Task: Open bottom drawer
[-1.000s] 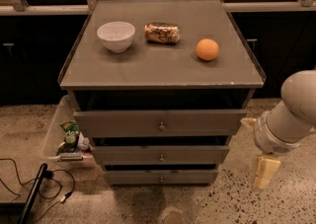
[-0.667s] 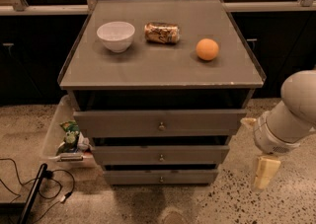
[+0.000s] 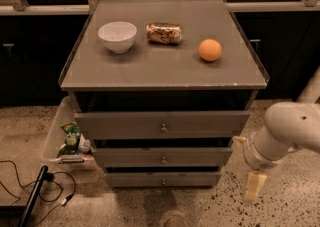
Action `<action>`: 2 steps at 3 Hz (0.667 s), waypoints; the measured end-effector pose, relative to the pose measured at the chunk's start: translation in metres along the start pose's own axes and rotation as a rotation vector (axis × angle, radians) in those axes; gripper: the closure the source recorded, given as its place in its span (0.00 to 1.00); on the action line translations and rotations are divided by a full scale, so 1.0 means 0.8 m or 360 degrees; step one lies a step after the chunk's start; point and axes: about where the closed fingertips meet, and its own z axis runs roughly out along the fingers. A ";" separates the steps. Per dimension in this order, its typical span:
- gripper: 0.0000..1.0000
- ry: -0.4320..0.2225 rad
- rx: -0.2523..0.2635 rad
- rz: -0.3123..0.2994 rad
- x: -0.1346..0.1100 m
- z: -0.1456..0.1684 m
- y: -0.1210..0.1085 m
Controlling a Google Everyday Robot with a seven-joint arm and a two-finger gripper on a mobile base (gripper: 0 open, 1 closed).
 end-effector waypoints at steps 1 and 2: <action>0.00 -0.0113 0.0000 -0.0017 0.011 0.070 -0.014; 0.00 -0.0237 0.0013 -0.0048 0.020 0.131 -0.024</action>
Offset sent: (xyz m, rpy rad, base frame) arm 0.0426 -0.0006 -0.1618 0.2320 -0.0692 0.0702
